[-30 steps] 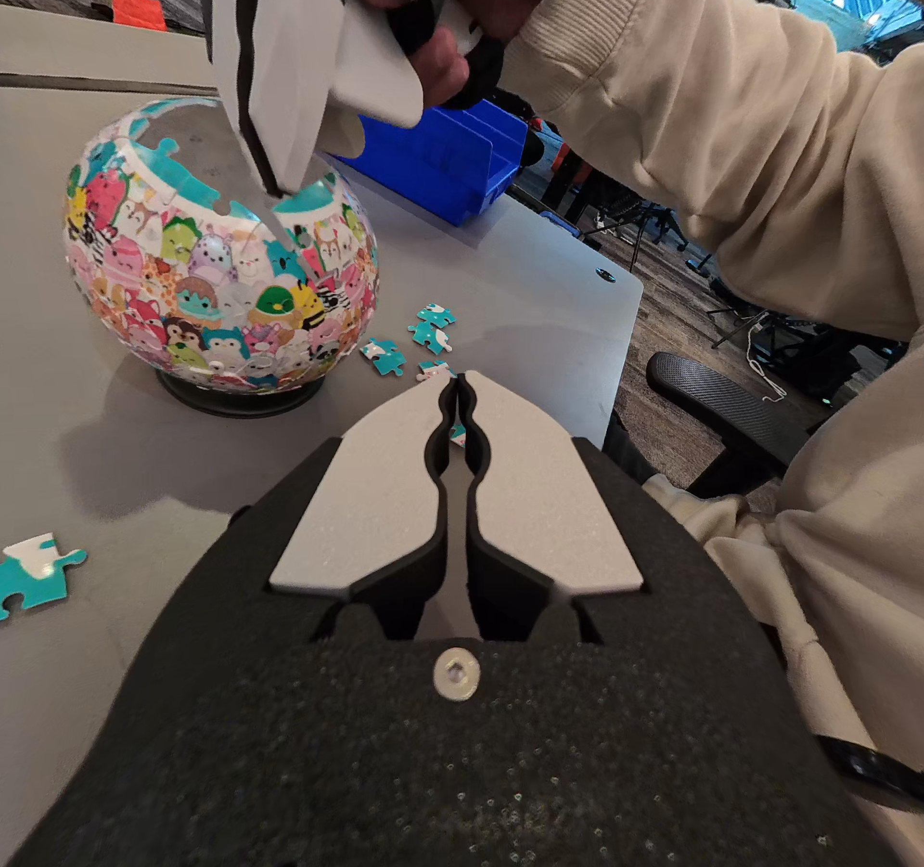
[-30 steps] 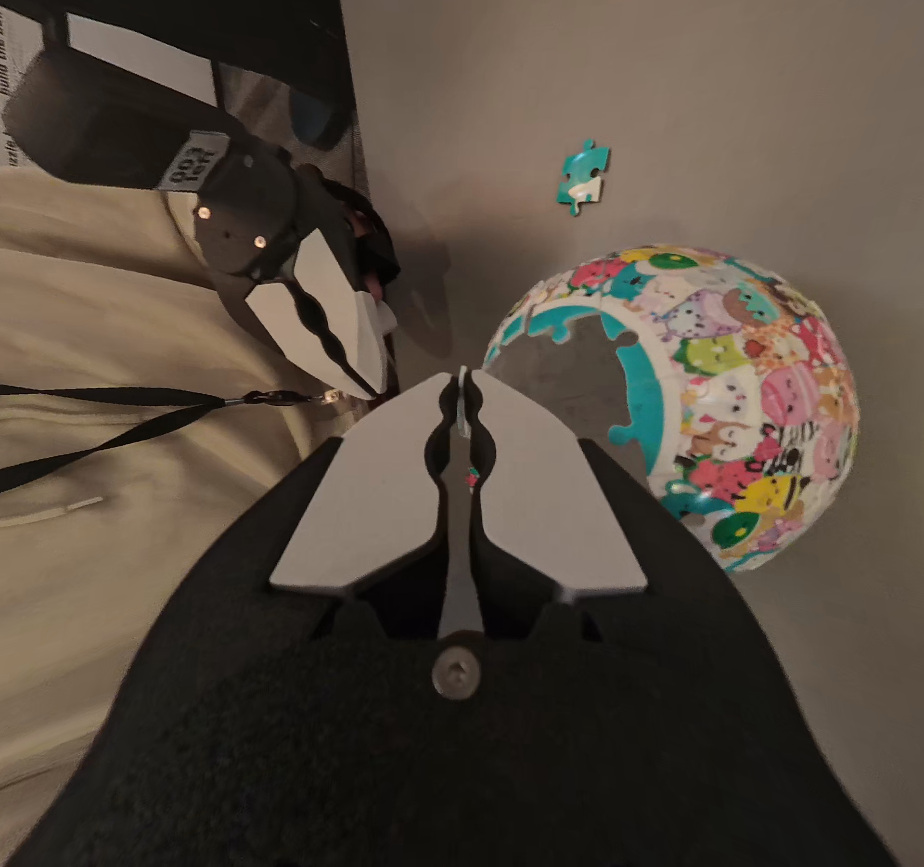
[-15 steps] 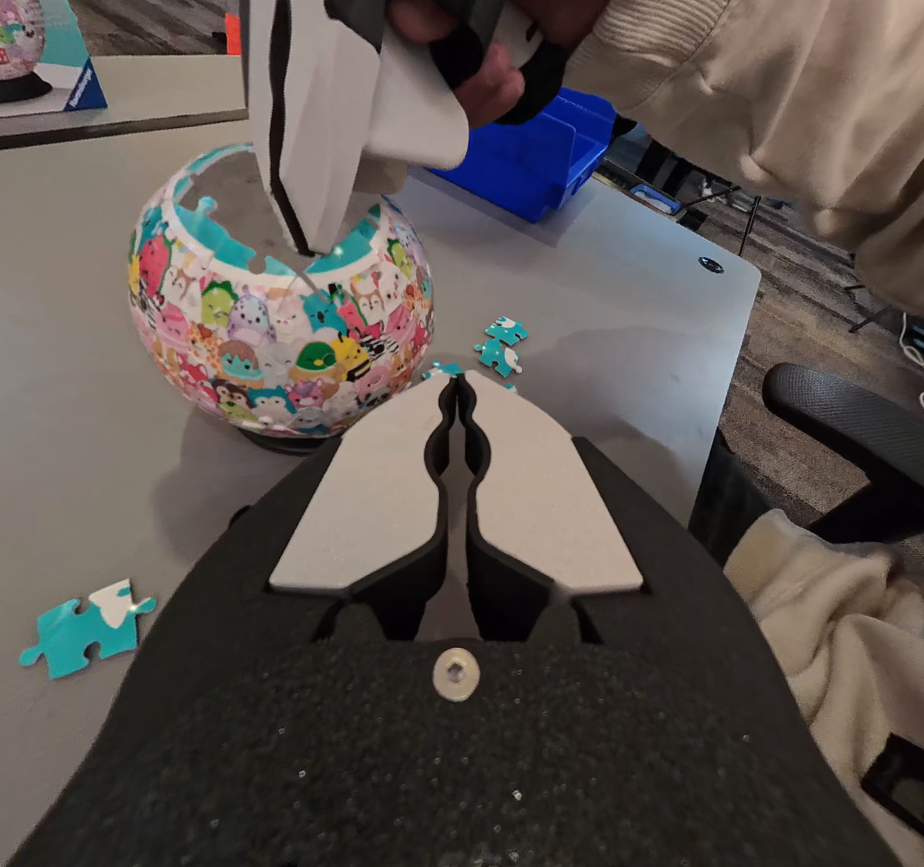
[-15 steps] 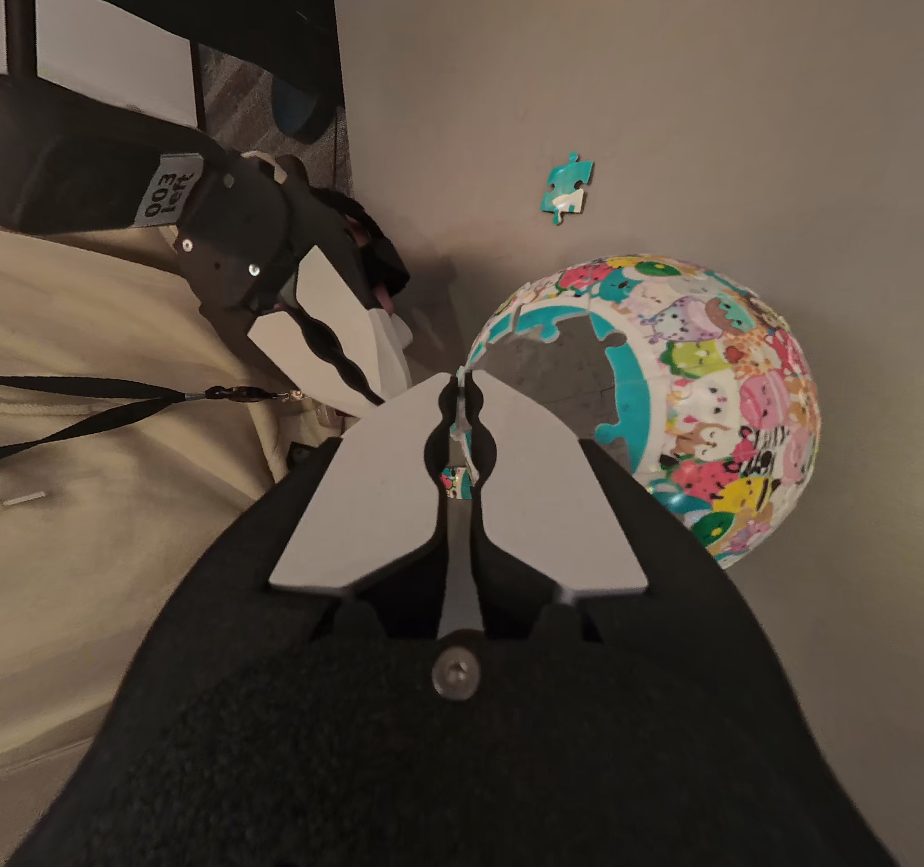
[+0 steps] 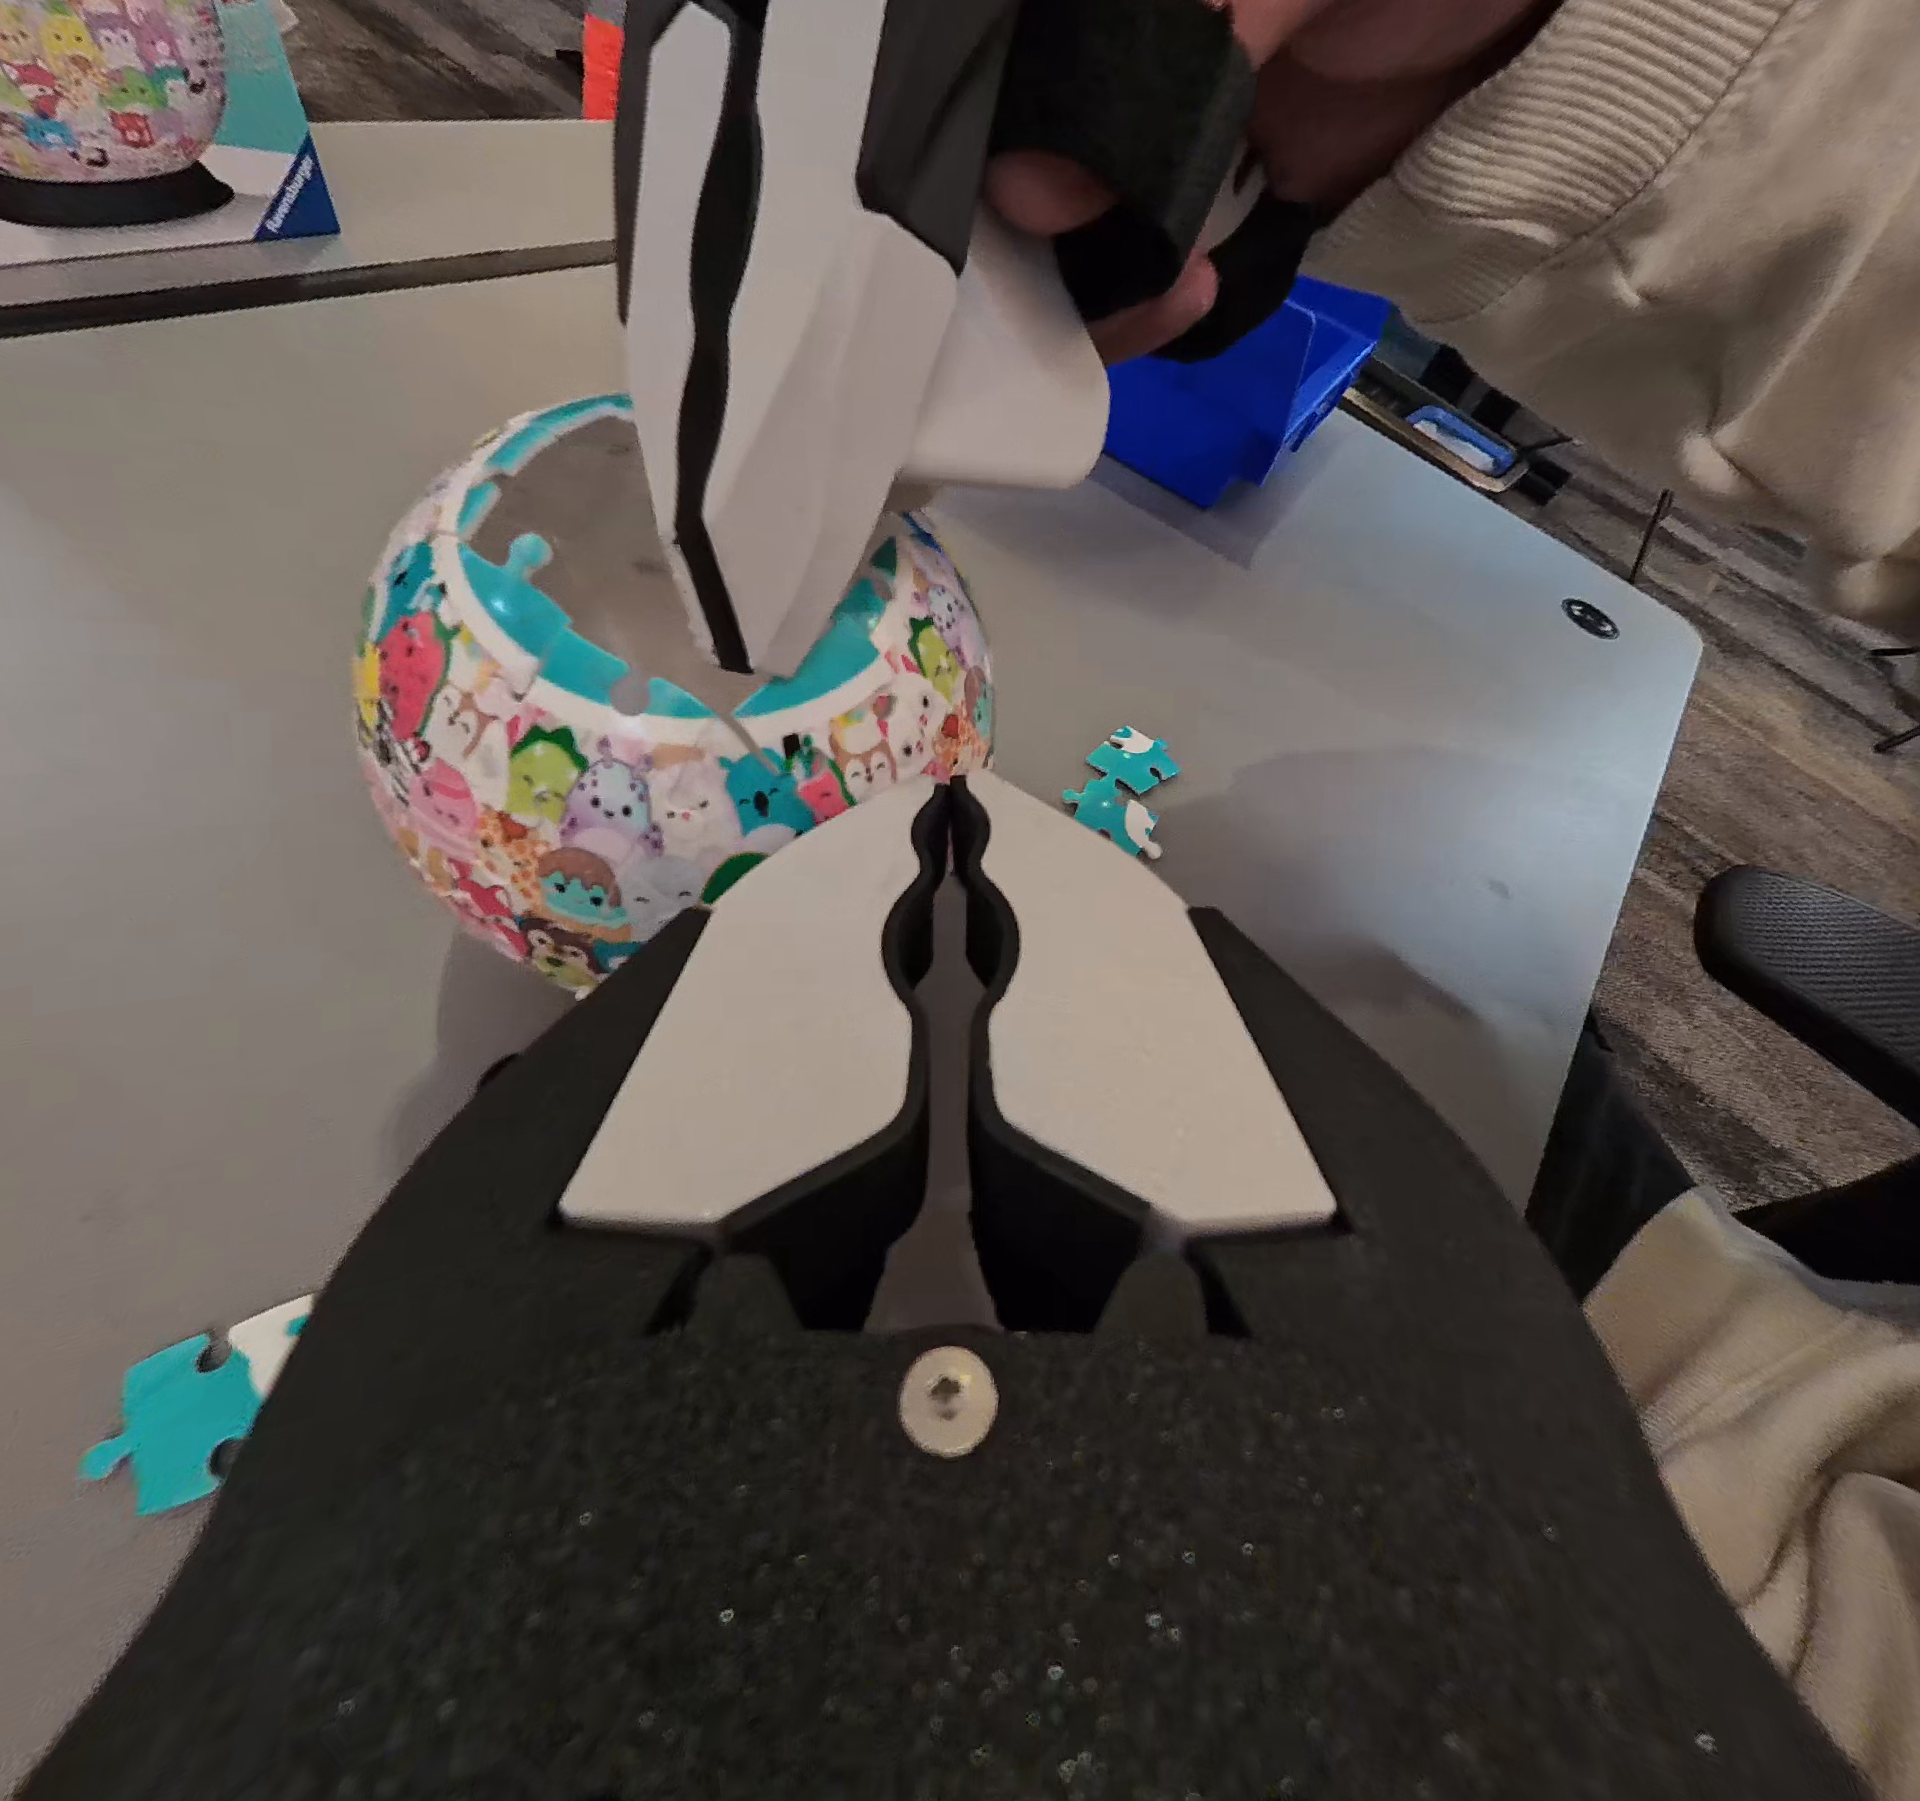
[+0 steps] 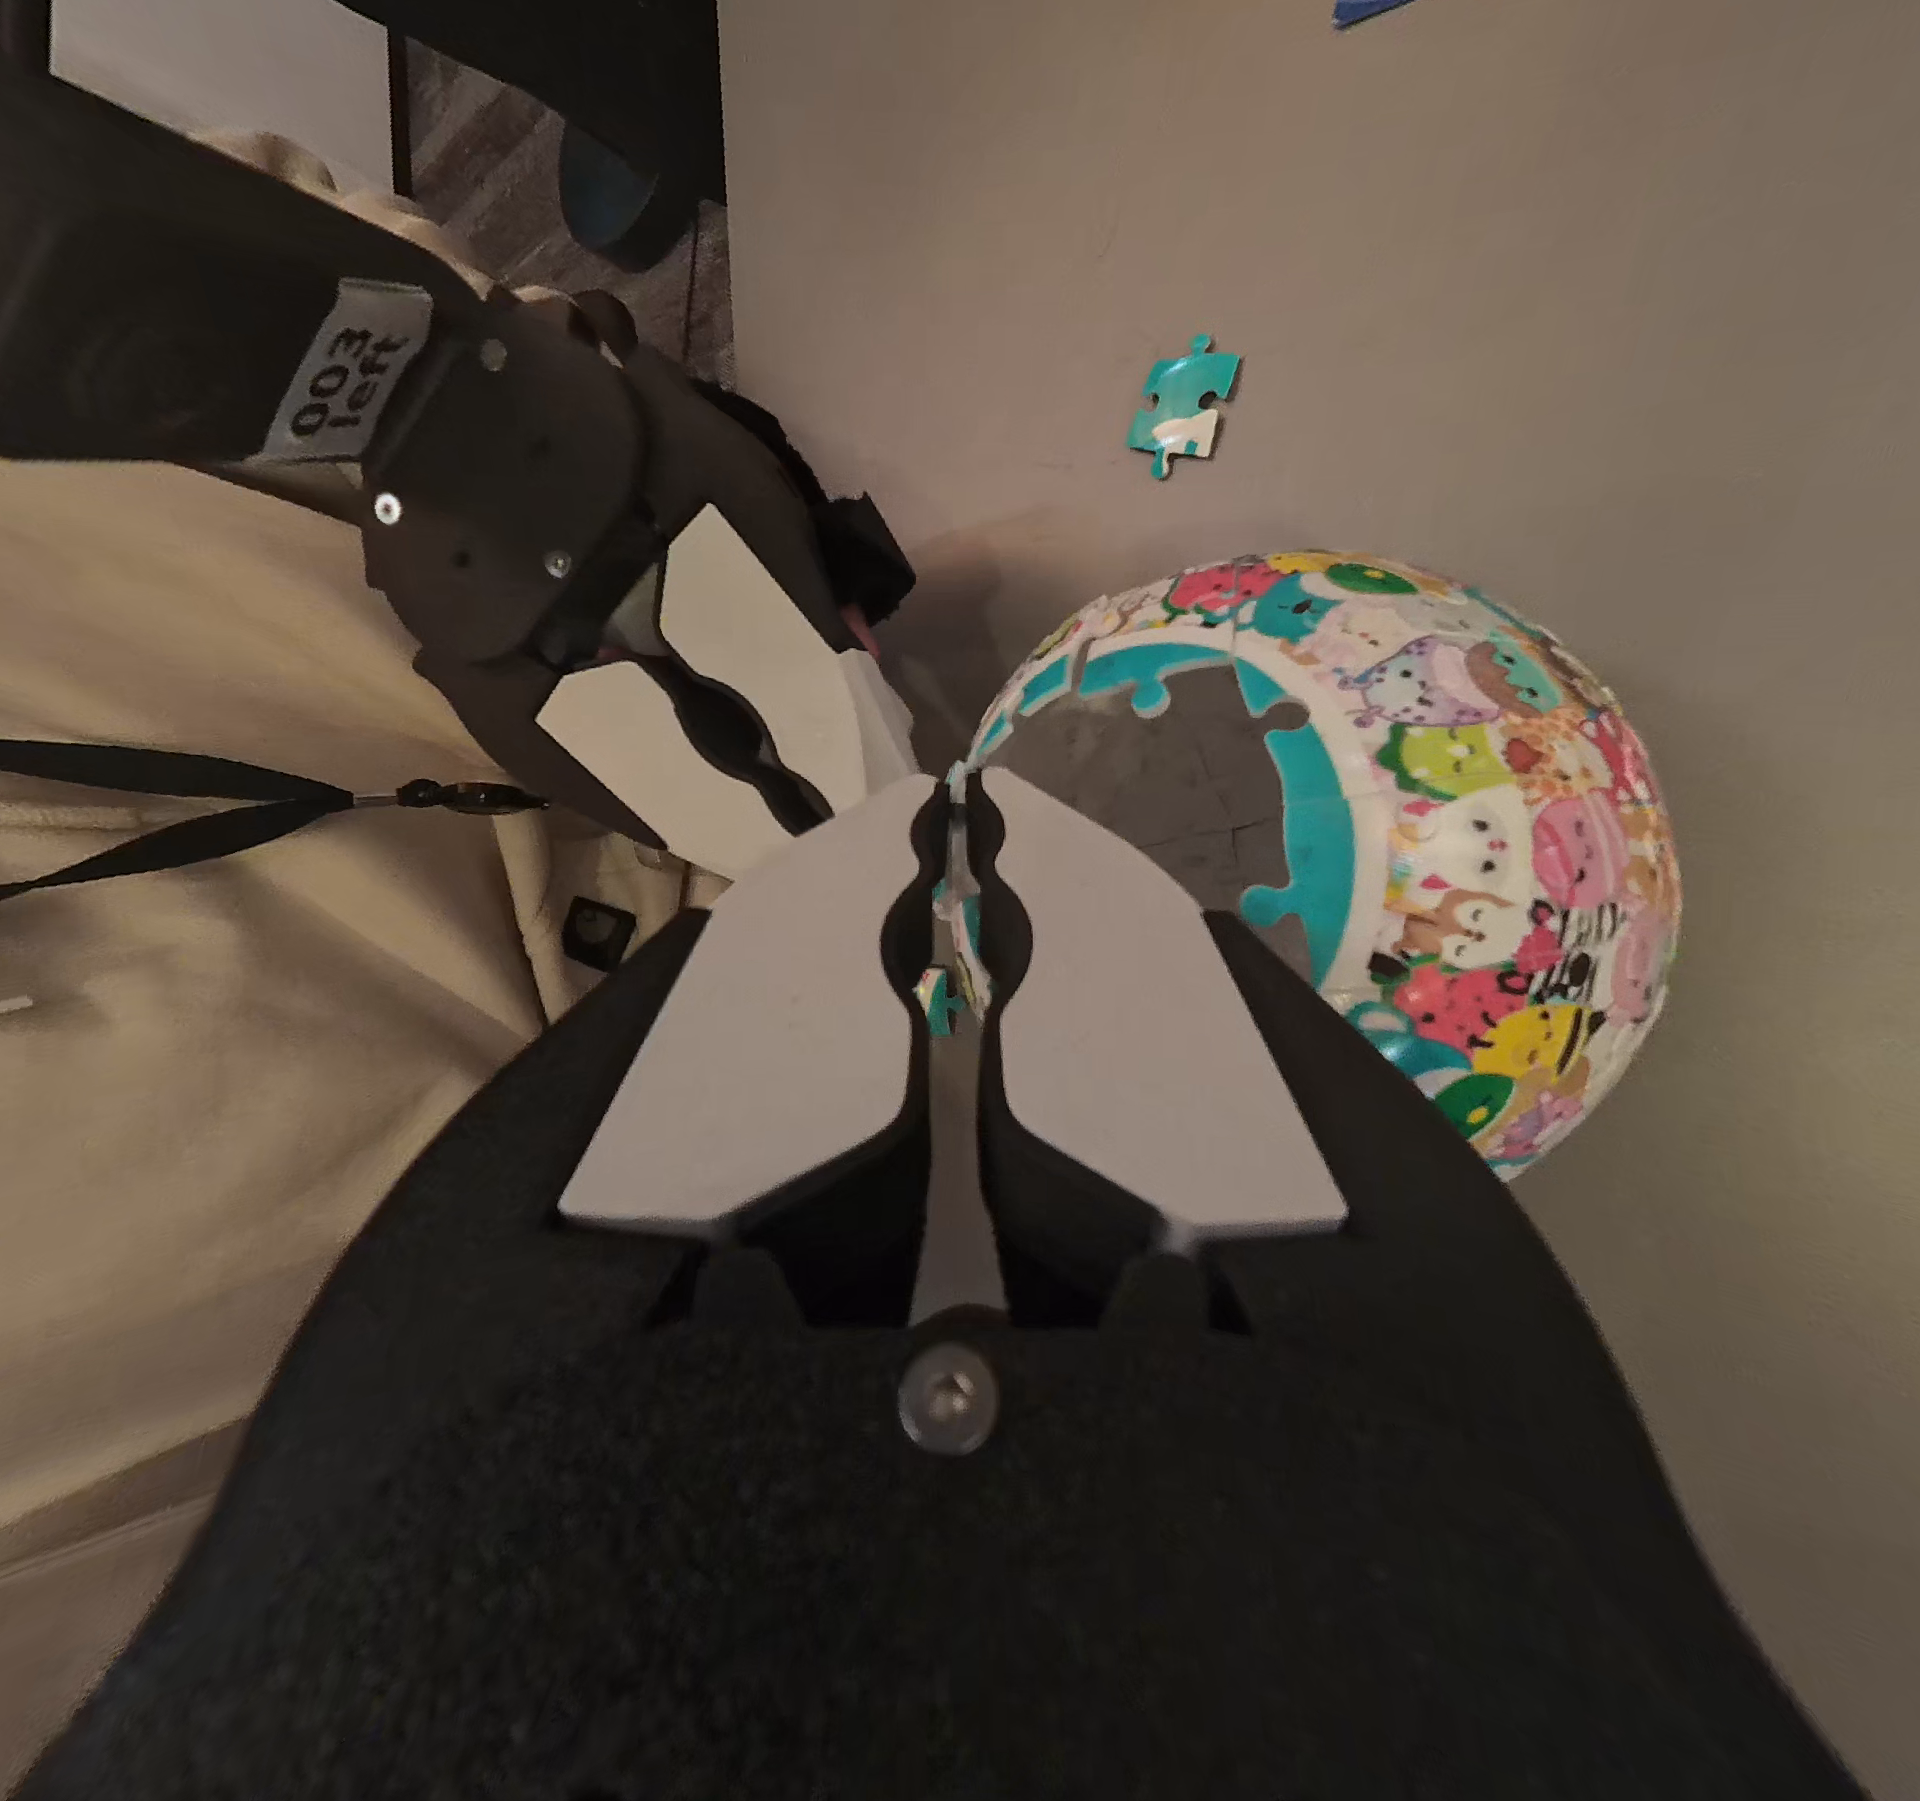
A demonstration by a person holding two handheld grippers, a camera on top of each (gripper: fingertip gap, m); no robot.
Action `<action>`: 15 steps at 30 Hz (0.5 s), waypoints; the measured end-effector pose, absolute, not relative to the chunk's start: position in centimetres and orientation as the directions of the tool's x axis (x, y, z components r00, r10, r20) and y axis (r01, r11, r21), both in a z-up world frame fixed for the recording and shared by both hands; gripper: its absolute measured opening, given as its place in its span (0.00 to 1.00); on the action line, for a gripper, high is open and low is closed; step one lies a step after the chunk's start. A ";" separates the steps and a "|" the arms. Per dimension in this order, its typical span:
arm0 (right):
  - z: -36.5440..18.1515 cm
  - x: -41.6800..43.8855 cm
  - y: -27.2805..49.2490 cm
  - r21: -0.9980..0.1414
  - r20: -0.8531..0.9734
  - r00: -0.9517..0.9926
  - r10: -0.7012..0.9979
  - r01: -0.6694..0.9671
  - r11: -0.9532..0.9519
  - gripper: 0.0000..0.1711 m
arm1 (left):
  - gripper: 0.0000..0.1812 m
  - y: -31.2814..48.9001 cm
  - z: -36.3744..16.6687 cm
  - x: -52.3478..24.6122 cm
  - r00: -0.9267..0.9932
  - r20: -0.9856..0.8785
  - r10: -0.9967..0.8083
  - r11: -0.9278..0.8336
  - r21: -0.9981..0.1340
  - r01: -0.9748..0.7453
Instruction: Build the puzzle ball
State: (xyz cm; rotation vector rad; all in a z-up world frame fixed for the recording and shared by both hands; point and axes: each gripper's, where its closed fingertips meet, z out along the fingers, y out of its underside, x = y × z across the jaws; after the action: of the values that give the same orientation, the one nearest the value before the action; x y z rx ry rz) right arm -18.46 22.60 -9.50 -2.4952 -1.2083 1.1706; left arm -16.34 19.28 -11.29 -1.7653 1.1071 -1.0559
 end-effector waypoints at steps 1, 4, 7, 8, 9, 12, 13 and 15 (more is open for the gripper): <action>-9.5 -18.5 22.6 -0.423 -0.584 0.375 0.720 0.616 -0.664 0.02 | 0.00 19.2 -11.2 -16.3 0.267 0.240 -0.933 -0.313 -0.909 -0.275; -9.5 -18.4 22.6 -0.431 -0.573 0.374 0.729 0.619 -0.656 0.02 | 0.00 19.2 -10.6 -16.3 0.260 0.237 -0.936 -0.303 -0.919 -0.252; -9.5 -18.4 22.8 -0.438 -0.570 0.372 0.733 0.618 -0.653 0.02 | 0.00 19.6 -11.0 -16.4 0.277 0.234 -0.932 -0.308 -0.913 -0.266; -9.5 -18.3 22.9 -0.440 -0.566 0.373 0.735 0.618 -0.652 0.02 | 0.00 19.6 -11.1 -16.3 0.275 0.241 -0.931 -0.315 -0.912 -0.265; -9.5 -18.3 22.9 -0.440 -0.564 0.372 0.737 0.619 -0.650 0.02 | 0.00 19.5 -11.1 -16.3 0.265 0.254 -0.930 -0.323 -0.909 -0.265; -9.5 -18.3 22.9 -0.445 -0.558 0.370 0.743 0.622 -0.644 0.02 | 0.00 19.6 -10.5 -16.4 0.266 0.249 -0.931 -0.315 -0.918 -0.240; -9.5 -18.3 22.9 -0.448 -0.555 0.368 0.746 0.624 -0.641 0.02 | 0.00 19.8 -10.4 -16.4 0.275 0.239 -0.931 -0.306 -0.922 -0.236; -9.6 -18.2 23.0 -0.453 -0.542 0.369 0.755 0.628 -0.632 0.02 | 0.00 20.0 -10.7 -16.5 0.278 0.252 -0.927 -0.321 -0.916 -0.240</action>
State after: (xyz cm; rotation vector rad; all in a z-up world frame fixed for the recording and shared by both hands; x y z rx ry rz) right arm -18.21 22.97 -9.59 -2.4539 -1.2536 1.1119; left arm -16.45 20.02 -10.68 -1.7468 1.0669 -1.0812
